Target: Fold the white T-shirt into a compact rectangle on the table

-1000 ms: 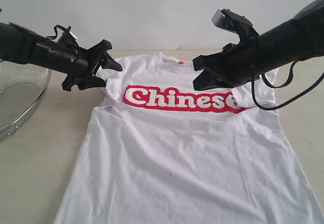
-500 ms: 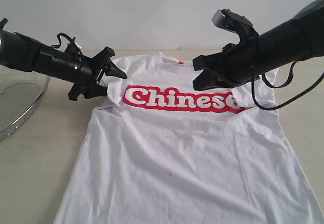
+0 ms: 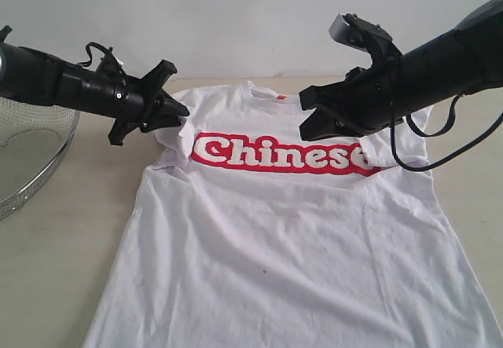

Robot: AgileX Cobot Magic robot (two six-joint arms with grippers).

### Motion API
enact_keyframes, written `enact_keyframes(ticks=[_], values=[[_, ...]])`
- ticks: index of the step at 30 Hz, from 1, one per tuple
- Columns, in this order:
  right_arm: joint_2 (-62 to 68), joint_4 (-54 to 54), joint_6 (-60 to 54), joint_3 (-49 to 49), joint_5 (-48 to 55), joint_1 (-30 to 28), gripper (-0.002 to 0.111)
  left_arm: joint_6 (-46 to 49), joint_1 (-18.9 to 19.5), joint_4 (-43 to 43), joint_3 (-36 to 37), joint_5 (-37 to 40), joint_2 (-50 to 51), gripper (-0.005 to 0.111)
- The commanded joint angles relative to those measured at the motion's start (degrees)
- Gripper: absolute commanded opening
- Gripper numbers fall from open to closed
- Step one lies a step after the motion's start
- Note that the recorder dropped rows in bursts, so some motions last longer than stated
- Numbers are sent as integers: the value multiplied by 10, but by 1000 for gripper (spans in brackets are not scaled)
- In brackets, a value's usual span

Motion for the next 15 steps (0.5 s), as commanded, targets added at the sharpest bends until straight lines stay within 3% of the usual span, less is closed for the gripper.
enact_keyframes(ticks=[1,15], values=[[-6,2,-6,-2,-2,0,0,58,-5,-39,-15,1,0,5],[-6,2,-3,-2,1,0,0,62,-57,-35,-56,22,41,5]])
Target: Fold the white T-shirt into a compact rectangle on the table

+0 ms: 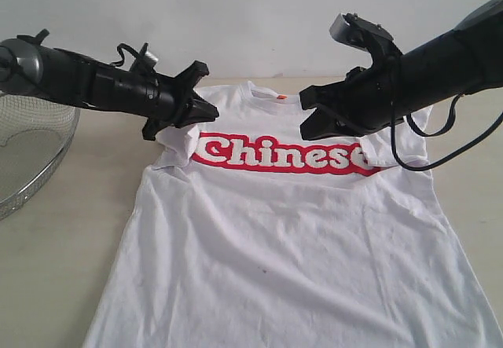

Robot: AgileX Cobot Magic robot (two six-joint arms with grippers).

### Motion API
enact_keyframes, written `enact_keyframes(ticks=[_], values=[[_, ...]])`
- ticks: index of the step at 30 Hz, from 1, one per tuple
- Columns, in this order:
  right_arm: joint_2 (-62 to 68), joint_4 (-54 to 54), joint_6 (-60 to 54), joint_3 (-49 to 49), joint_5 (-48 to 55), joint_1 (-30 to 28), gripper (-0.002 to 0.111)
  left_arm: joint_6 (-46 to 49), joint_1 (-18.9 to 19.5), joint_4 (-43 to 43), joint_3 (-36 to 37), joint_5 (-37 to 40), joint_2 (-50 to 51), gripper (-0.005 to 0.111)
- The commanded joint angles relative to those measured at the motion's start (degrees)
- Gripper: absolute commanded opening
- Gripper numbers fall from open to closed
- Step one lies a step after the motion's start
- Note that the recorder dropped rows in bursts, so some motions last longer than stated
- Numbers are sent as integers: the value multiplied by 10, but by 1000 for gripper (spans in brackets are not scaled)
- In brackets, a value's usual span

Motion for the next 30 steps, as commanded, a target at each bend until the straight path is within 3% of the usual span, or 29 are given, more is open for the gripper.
enact_keyframes(ticks=[1,12,14,16,19,22,25,30], values=[[-6,2,-3,-2,4,0,0,5,-7,-6,-11,1,6,5],[-6,2,-3,-2,1,0,0,53,21,-1,-30,18,-55,5],[-6,2,-3,-2,1,0,0,46,33,37,-31,-13,-77,5],[-6,2,-3,-2,1,0,0,-26,46,118,-31,-40,-95,6],[-6,2,-5,-2,1,0,0,-137,66,281,-43,-6,-96,20],[-6,2,-5,-2,-6,0,0,-215,70,359,-43,22,-91,45],[-6,2,-5,-2,-12,0,0,-228,69,337,-43,52,-76,62],[-6,2,-5,-2,-16,0,0,-228,68,288,-43,74,-48,62]])
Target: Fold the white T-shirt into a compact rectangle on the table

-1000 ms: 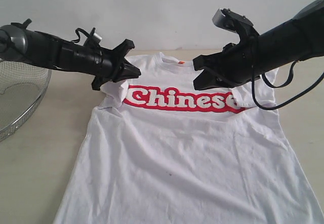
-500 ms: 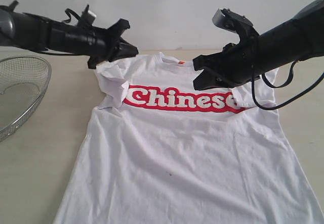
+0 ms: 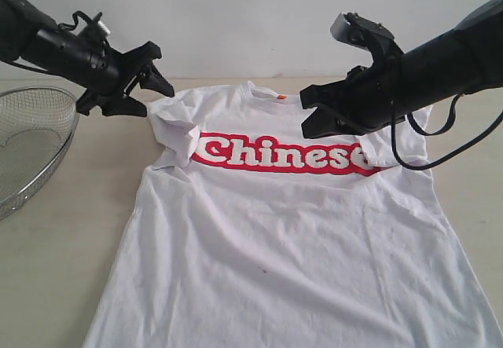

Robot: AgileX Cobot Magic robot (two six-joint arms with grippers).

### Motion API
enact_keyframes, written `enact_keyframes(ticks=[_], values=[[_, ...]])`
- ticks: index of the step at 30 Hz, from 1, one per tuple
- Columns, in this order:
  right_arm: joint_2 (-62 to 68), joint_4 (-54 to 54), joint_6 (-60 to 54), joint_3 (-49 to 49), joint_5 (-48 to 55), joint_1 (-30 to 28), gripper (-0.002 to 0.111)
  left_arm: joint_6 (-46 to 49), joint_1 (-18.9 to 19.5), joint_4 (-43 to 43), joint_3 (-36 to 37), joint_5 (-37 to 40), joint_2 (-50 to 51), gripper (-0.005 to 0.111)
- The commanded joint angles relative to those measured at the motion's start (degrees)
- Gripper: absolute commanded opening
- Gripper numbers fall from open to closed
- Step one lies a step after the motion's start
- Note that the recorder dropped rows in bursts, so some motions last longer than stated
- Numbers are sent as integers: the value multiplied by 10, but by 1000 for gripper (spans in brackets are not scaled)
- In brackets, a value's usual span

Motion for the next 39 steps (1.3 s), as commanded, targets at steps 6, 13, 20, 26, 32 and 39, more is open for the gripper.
enact_keyframes(ticks=[6,13,20,26,32,39], values=[[-6,2,-4,-2,-2,0,0,-14,-3,-39,-2,14,46,62],[-6,2,-4,-2,-2,0,0,27,-7,-106,-2,-1,61,62],[-6,2,-4,-2,2,0,0,36,-16,-120,-2,-26,62,62],[-6,2,-4,-2,2,0,0,35,-14,-118,-3,36,61,62],[-6,2,-4,-2,0,0,0,35,-14,-120,-3,51,60,62],[-6,1,-4,-2,-9,0,0,44,-14,-143,-20,81,60,62]])
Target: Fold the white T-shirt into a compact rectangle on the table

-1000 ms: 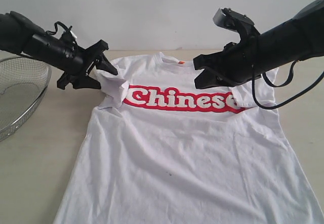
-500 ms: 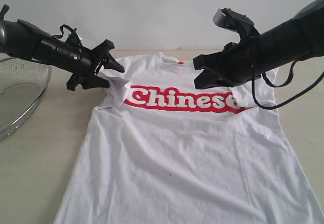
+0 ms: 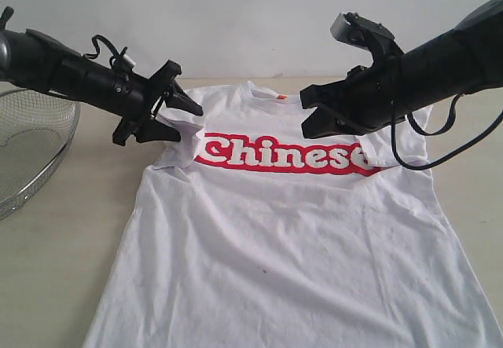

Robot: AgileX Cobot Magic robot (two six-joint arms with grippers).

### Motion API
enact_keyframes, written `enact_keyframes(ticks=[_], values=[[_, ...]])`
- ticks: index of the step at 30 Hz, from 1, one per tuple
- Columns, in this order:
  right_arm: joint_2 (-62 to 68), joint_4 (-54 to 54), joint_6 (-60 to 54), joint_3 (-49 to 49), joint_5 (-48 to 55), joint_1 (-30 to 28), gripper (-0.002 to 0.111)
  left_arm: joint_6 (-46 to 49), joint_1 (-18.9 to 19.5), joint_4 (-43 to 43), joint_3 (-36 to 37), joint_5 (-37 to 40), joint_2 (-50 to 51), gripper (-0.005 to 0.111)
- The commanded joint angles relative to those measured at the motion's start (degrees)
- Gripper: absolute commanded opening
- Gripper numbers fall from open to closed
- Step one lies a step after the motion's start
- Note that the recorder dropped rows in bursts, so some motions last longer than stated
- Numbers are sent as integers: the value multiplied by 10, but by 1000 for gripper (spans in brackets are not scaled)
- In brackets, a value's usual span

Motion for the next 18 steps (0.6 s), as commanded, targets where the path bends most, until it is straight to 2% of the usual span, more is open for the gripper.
enact_keyframes(ticks=[1,6,18], values=[[-6,1,-4,-2,-10,0,0,10,-2,-17,-18,8,-2,62],[-6,1,-4,-2,-11,0,0,3,-2,-14,-25,-16,-2,62],[-6,1,-5,-2,-13,0,0,-7,-3,42,-25,-5,-2,62]])
